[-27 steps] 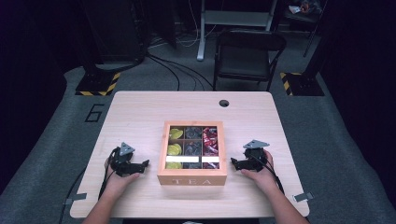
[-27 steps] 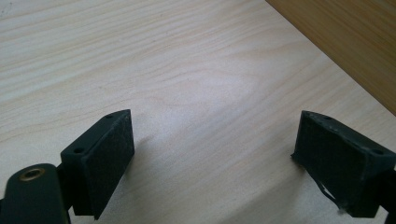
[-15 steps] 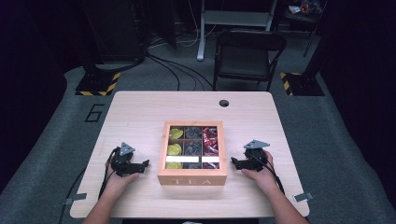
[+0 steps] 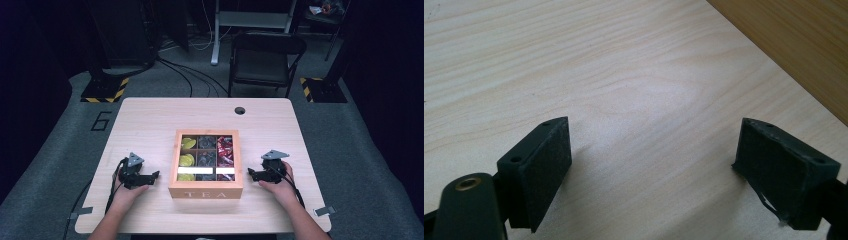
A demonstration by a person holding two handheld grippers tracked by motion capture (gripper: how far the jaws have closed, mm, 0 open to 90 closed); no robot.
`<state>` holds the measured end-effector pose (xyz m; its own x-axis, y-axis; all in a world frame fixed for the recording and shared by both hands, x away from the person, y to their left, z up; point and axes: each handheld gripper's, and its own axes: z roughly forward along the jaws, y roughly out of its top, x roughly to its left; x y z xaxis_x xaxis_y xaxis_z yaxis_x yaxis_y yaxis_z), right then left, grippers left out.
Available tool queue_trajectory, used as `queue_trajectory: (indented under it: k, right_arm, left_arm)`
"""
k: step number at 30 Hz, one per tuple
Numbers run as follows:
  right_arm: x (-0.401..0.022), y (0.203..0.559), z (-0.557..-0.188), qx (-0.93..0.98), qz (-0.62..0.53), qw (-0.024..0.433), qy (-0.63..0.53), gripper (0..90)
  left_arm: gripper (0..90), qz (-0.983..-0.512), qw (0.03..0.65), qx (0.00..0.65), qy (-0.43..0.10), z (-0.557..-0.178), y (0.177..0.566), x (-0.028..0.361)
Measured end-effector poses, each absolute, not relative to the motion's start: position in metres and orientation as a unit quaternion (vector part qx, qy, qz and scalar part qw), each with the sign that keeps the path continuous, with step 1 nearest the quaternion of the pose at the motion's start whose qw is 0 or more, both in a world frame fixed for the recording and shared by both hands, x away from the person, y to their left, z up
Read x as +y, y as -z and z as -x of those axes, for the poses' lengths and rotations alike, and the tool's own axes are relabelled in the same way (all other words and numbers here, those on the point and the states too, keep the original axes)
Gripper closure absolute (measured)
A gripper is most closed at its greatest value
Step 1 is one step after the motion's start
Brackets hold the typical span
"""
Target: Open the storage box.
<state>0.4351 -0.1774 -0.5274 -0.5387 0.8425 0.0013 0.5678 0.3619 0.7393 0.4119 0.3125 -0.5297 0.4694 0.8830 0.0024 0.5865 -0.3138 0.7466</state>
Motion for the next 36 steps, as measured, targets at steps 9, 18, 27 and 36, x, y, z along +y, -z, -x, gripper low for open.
queue_trajectory:
  k: [9,18,27,36]
  right_arm:
    - [-0.178,0.523,-0.434,0.795,-0.456,0.193,-0.350,37.4]
    - [-0.179,0.511,-0.428,0.803,-0.449,0.182,-0.347,45.0]
    - [-0.172,0.490,-0.412,0.814,-0.422,0.182,-0.354,43.9]
    - [-0.174,0.471,-0.404,0.807,-0.422,0.172,-0.375,44.2]
  left_arm:
    - [27.9,-0.776,0.353,0.480,-0.208,-0.411,0.527,0.313]
    - [37.7,-0.770,0.367,0.488,-0.184,-0.405,0.518,0.315]
    - [41.8,-0.775,0.377,0.479,-0.165,-0.394,0.502,0.306]
    - [45.0,-0.778,0.388,0.465,-0.167,-0.388,0.481,0.300]
